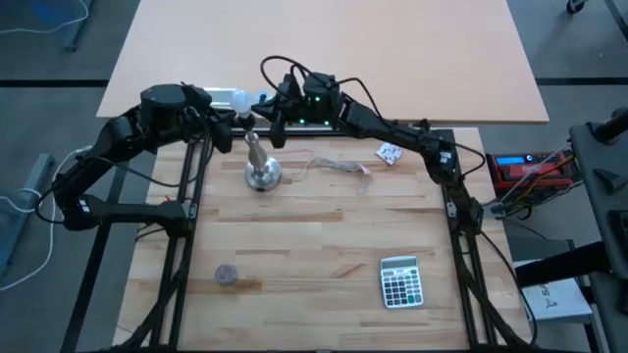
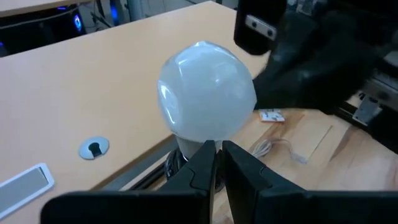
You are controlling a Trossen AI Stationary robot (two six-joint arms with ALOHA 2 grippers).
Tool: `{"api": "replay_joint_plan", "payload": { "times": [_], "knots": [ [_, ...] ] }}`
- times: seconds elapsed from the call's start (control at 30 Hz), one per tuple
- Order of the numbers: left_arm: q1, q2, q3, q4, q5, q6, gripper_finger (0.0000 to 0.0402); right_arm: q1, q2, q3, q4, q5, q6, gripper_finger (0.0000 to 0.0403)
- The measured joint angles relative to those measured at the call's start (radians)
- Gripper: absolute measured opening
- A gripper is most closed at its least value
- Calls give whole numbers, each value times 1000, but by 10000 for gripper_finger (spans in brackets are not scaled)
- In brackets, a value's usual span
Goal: Screw lightbulb
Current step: Insert the lightbulb into the lamp
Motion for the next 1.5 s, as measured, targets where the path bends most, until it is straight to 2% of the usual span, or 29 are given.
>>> {"api": "replay_joint_plan", "payload": {
  "times": [0.13,0.23,0.47,0.67,0.77,1.03,1.5],
  "knots": [
    [0,-10,0,0,-3,-5,20,8,2,0,-10,-70,0,0],
    [0,-22,0,-3,-42,-11,20,12,2,0,-14,-74,-17,0],
    [0,-61,0,-11,-92,-50,20,-2,-7,-1,-73,98,-47,0],
    [0,-80,0,-8,-56,-58,20,-41,0,-1,-40,115,4,0],
    [0,-74,0,-9,-12,-59,20,-48,5,-2,-21,106,19,0],
    [0,-36,0,-12,-7,-77,20,-47,24,-2,64,69,26,0],
    [0,-35,0,-39,-30,-73,20,-42,36,-2,93,-98,68,0]
  ]
}}
